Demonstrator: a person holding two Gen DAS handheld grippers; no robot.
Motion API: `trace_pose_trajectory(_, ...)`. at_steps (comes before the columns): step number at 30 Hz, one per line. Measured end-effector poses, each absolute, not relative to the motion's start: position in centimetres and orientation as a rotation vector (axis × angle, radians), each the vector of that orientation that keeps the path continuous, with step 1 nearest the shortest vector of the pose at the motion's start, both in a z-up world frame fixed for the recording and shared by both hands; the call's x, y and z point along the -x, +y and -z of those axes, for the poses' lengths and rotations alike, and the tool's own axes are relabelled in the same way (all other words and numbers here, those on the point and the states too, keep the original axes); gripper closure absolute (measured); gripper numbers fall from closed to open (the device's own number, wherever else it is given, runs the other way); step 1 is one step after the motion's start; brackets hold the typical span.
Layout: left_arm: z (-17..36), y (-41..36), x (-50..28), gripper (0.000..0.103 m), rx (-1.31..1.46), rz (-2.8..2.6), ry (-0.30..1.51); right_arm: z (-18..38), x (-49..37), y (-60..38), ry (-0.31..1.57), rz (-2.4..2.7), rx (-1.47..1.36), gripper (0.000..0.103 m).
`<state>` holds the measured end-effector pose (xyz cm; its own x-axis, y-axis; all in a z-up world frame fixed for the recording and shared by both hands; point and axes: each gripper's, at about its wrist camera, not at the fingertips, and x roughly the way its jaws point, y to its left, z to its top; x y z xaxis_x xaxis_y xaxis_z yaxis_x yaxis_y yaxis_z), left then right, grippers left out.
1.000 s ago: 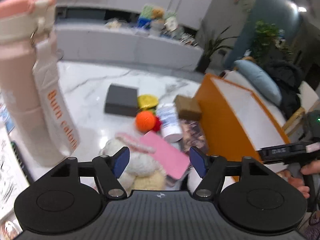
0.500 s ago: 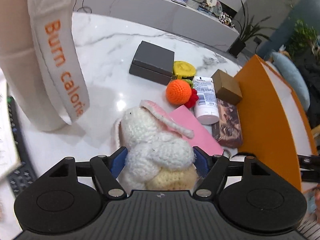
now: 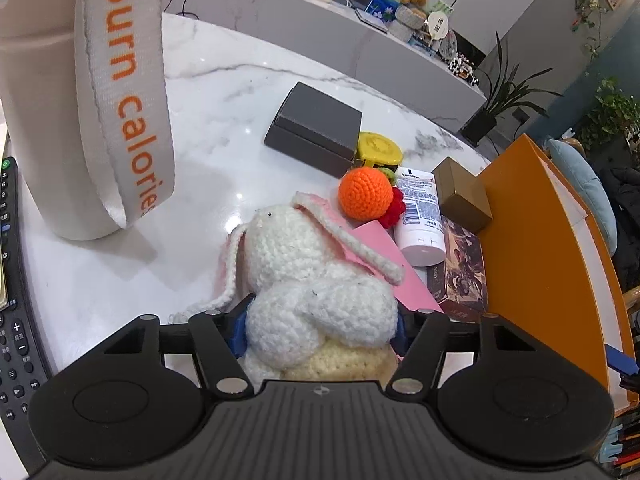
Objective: Organize objects
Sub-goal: 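Release the dog plush in the box with the right gripper, then lower the white knitted bunny into the box and open the left gripper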
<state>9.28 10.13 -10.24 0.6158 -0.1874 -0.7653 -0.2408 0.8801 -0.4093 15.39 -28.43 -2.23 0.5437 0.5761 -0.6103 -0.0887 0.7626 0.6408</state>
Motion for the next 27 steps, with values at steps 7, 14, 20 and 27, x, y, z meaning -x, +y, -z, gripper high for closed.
trace_pose_trajectory(7,10.5,10.8,-8.6,0.032,0.553,-0.031,0.876,2.5,-15.4,-29.1,0.910,-0.407,-0.628,0.025)
trace_pose_trajectory(14,6.4,8.9,-6.5,0.032,0.499,-0.049,0.785,1.0,-13.6,-31.6,0.833,-0.424,-0.685,0.026)
trace_pose_trajectory(20,-1.5,3.1,-7.5,0.032,0.514,0.173,0.657,1.5,-11.3,-33.9,0.770,-0.423,-0.797,0.026)
trace_pose_trajectory(27,-1.7,-8.5,-13.5,0.032,0.357,0.318,0.828,0.5,-9.6,-37.2,0.649,-0.448,-0.926,0.026)
